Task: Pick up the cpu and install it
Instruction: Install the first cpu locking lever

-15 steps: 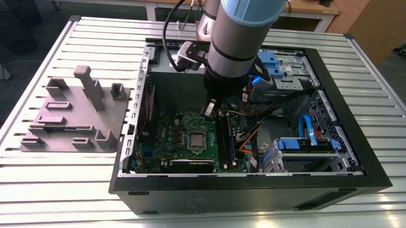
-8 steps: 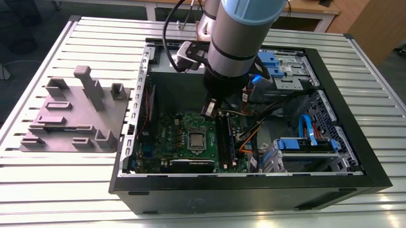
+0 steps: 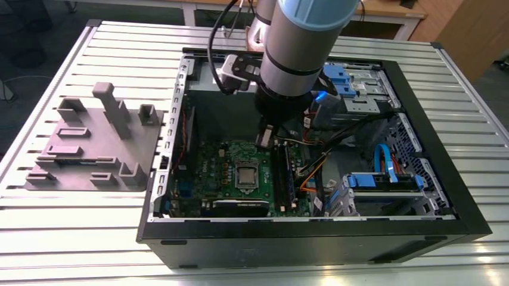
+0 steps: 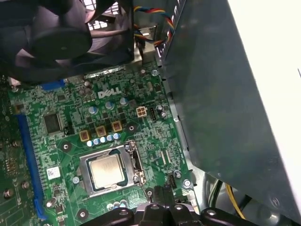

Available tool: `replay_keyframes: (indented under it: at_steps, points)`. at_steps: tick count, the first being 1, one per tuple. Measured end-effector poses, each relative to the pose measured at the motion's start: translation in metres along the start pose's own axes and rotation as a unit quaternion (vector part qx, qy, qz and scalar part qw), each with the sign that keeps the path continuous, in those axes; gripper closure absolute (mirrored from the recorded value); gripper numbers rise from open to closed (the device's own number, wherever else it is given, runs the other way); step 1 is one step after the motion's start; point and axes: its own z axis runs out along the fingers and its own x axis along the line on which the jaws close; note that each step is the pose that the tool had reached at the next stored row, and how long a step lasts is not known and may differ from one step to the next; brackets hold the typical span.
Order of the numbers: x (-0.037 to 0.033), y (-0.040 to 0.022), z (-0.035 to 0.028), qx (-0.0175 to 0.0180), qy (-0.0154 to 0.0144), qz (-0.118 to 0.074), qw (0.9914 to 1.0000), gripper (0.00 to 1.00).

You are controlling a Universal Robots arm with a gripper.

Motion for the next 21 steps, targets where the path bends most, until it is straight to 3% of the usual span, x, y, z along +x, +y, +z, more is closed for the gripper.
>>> replay_keyframes:
  at_steps: [5,9,14,21]
  points:
    - [-0.0001,0.0000,0.0001,0.0017,-0.0005,-0.001,1.00000,0.90]
    - [0.0002,-0.0001,-0.0001,0.0002,0.0013,-0.020,0.99980,0.90]
    - [0.0005,-0.0002,0.0000,-0.0026,0.0044,-0.054,0.99852,0.90]
    - [0.0056,-0.0017,-0.0005,-0.0039,0.0057,-0.069,0.99760,0.90]
